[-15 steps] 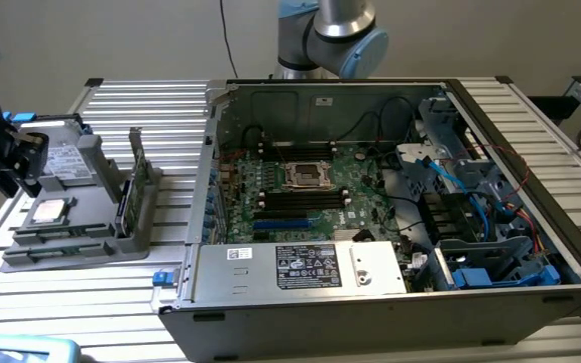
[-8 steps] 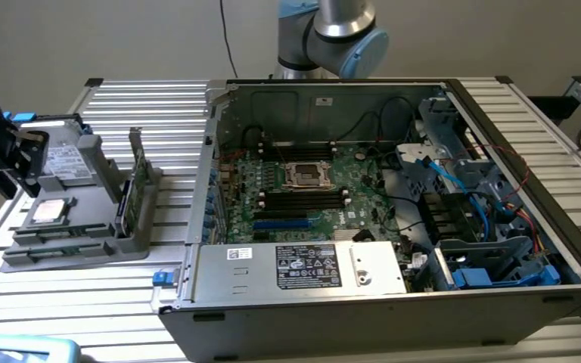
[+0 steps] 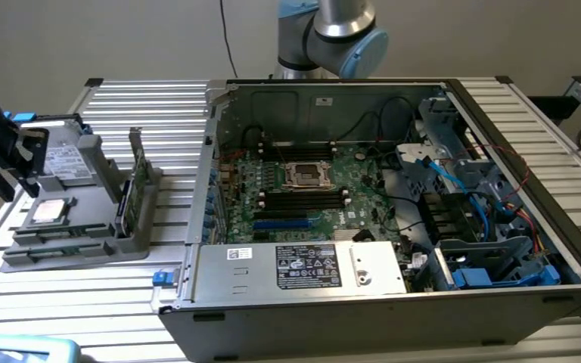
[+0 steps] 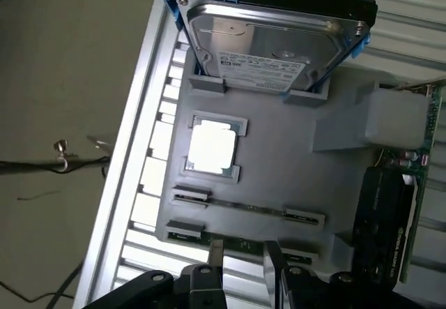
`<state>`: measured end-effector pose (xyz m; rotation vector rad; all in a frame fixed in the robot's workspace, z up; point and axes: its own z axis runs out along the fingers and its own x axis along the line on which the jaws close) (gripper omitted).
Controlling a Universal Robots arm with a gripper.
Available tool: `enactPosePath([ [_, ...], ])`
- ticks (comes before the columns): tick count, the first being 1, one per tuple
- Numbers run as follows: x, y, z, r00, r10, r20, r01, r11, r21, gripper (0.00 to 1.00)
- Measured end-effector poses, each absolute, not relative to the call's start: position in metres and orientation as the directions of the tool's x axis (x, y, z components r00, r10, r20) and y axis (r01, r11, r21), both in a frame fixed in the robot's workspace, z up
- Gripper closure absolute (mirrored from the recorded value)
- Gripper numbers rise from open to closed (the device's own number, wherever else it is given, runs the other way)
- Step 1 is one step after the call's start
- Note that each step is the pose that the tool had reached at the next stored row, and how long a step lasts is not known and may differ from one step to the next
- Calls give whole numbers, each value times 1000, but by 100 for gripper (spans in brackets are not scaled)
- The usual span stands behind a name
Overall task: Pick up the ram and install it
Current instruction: 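Pick up the ram and move it above insertion slot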
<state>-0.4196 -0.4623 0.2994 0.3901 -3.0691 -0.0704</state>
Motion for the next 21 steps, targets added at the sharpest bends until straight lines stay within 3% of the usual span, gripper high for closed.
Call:
enactPosePath([
  [21,-420,-462,295,-804,-594,41,-592,804,50,64],
])
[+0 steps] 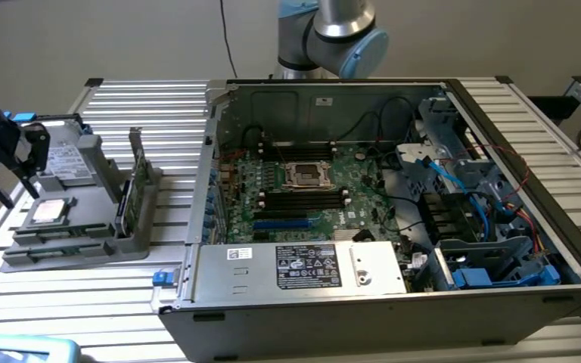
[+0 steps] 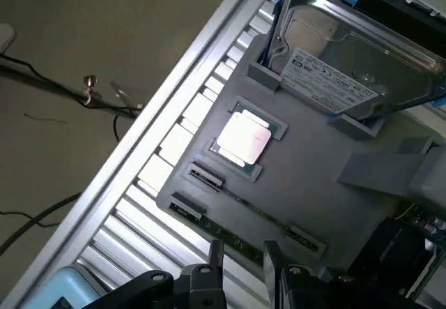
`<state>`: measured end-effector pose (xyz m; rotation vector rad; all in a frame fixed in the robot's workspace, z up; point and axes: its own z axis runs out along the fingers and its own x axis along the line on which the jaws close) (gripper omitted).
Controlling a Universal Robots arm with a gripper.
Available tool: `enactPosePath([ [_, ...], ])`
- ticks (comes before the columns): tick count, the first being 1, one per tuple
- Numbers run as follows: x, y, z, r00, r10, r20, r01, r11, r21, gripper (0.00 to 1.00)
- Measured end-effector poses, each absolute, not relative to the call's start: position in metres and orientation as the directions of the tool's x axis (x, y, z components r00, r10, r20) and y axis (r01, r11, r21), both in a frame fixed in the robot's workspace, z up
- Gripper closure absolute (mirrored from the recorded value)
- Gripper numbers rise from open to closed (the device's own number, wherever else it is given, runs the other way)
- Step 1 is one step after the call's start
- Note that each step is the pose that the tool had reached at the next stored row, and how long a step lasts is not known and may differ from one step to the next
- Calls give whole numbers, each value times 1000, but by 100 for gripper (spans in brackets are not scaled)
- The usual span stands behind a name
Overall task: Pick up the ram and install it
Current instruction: 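Pick up the ram and move it above insertion slot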
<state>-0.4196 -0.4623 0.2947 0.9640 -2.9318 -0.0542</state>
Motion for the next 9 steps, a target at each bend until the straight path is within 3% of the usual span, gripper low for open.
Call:
enactPosePath([
  [9,-420,-462,292,-696,-717,41,-715,697,51,64],
])
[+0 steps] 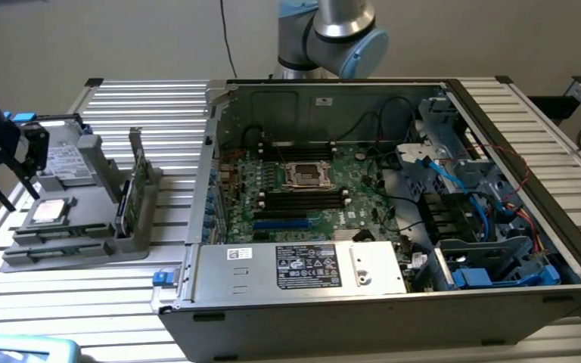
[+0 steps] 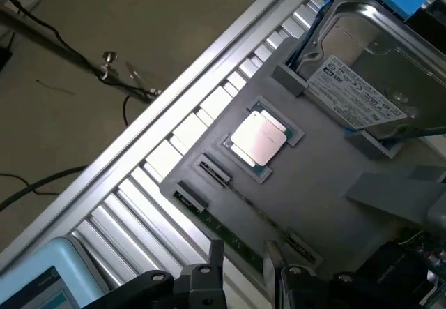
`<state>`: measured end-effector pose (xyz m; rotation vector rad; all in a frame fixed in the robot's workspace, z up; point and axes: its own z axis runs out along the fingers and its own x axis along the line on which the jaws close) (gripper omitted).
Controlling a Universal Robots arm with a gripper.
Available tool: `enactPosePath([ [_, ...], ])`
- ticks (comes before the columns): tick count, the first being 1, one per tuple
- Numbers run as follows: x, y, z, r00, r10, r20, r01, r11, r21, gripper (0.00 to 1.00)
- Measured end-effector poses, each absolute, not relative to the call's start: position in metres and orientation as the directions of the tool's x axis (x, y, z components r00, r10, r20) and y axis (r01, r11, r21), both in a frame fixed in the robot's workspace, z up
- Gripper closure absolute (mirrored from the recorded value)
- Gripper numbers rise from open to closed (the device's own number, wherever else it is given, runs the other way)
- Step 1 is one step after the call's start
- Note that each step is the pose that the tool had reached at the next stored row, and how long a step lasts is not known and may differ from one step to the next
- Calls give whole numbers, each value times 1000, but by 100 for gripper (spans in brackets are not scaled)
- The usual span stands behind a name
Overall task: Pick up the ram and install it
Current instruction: 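Pick up the ram and move it above insertion slot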
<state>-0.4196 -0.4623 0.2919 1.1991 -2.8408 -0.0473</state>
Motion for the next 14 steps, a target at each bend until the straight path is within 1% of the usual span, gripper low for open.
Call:
enactPosePath([
  [14,-420,-462,283,-492,-870,41,-868,493,51,64],
])
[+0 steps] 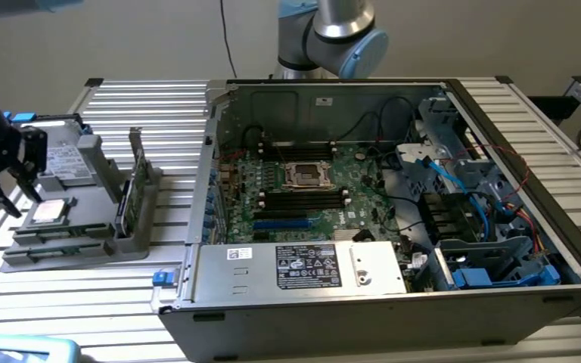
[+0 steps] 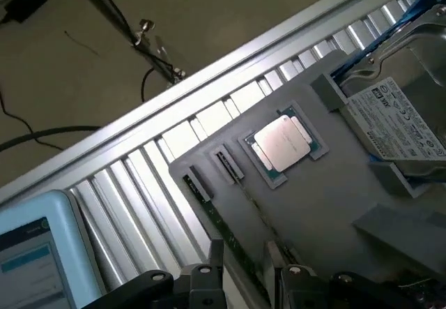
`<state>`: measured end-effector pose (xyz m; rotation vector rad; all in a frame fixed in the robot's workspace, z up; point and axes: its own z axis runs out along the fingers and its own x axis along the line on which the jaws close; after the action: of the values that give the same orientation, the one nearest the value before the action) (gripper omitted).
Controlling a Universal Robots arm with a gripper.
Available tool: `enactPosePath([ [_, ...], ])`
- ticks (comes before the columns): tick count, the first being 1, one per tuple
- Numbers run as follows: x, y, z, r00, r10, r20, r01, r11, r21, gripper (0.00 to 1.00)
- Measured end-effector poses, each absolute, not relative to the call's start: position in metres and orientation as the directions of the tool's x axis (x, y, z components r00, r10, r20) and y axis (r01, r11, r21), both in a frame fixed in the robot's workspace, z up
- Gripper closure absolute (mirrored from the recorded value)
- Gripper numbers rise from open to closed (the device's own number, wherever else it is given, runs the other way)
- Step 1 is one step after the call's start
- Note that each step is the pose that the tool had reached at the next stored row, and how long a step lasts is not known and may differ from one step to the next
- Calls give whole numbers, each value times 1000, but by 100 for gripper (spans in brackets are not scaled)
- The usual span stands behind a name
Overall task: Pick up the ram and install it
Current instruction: 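Pick up the ram and move it above insertion slot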
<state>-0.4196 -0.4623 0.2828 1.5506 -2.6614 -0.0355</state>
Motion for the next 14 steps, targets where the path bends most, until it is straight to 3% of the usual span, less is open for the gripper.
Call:
enactPosePath([
  [14,-420,-462,267,-255,-966,41,-965,257,51,64],
])
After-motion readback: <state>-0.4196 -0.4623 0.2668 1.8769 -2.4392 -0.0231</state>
